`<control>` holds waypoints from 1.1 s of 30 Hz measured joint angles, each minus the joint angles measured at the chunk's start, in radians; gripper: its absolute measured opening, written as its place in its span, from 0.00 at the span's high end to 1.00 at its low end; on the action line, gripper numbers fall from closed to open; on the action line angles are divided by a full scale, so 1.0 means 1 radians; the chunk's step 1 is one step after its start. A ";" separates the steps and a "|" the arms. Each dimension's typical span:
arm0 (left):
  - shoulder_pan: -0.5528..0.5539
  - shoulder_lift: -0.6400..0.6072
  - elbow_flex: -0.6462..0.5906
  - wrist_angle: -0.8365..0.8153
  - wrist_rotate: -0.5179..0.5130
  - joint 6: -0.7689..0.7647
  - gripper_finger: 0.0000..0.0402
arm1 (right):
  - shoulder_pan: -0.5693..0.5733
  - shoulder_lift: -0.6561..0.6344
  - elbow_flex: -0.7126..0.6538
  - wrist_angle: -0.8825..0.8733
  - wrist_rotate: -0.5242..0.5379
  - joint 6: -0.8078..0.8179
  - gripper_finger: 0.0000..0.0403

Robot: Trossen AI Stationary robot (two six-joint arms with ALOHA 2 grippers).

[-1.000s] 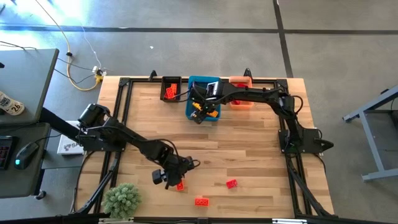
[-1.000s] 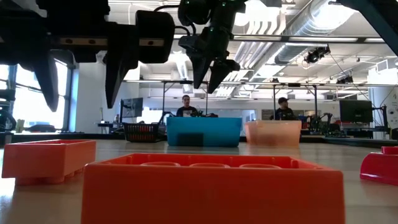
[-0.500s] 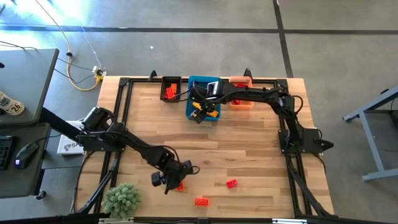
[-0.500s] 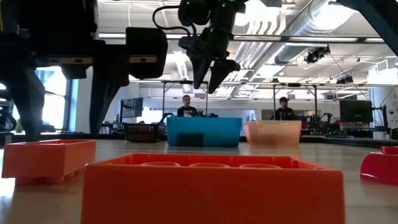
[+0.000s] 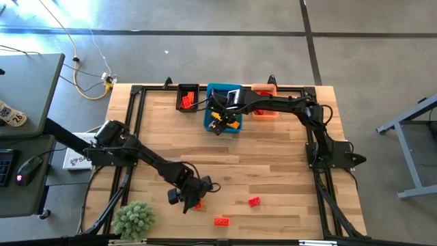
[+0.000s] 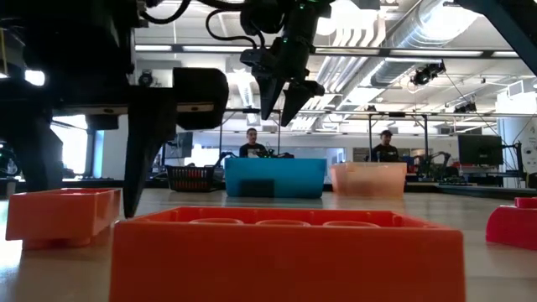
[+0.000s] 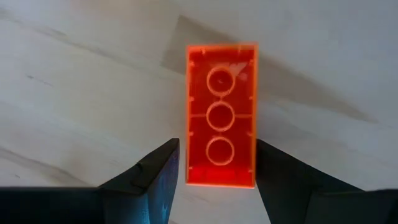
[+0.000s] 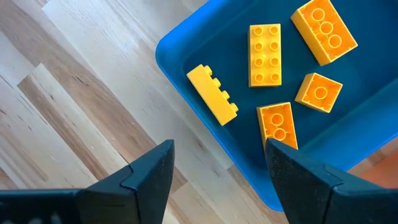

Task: Sort & place blocks by color
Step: Put the orange game piece into the black bin

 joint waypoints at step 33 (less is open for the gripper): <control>0.139 -0.075 -0.002 -0.099 -0.109 -0.300 0.72 | -0.091 0.000 0.000 -0.030 0.042 -0.163 0.41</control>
